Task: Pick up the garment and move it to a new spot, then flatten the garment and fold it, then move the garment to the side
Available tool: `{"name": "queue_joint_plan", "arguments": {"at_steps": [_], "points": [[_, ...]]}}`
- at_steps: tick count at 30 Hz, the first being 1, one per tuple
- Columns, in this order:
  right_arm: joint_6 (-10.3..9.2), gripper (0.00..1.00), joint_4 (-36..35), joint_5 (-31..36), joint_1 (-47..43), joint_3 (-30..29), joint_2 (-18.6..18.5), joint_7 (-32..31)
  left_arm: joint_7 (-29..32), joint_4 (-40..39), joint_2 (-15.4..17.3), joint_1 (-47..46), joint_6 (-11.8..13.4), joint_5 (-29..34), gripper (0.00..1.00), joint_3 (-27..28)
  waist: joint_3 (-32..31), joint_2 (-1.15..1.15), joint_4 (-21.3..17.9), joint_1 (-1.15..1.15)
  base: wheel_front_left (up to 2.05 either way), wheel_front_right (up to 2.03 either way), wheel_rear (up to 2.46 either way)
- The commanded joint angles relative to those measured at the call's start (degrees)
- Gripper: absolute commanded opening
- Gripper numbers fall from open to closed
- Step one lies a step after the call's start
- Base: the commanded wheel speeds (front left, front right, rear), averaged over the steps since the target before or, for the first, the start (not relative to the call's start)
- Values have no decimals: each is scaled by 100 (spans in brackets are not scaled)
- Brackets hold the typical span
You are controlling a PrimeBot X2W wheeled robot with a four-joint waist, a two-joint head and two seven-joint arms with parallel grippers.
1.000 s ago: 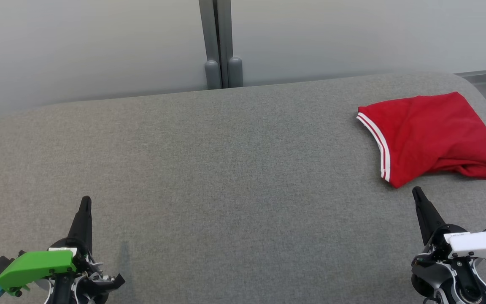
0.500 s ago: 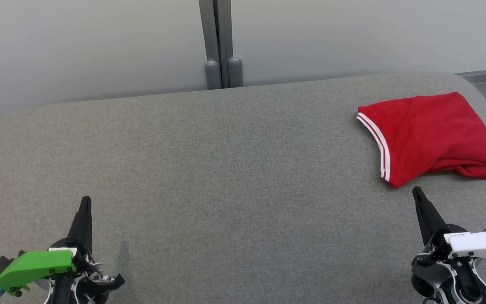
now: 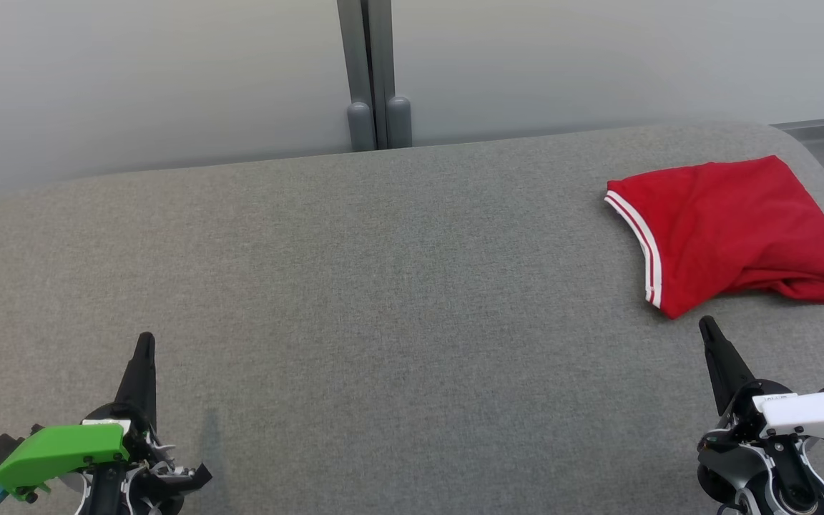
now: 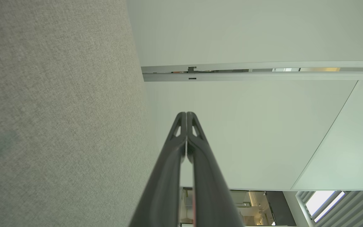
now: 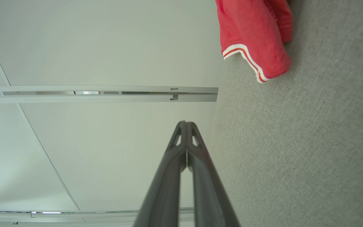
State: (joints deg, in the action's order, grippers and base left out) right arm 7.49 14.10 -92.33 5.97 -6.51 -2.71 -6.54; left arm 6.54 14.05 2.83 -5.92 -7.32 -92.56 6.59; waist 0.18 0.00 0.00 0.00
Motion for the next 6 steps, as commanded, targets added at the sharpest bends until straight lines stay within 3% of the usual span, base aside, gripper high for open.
{"name": "queue_joint_plan", "arguments": {"at_steps": [1, 6], "points": [[0, 0, -24, -19, 48, -11, -32, -17, 24, -7, 13, -66, -35, 34, 0, 16, 0, 0, 0, 0, 0, 0, 0], [0, 0, -24, -19, 48, -10, -32, -17, 24, -7, 13, -66, -35, 35, 0, 16, 0, 0, 0, 0, 0, 0, 0]]}}
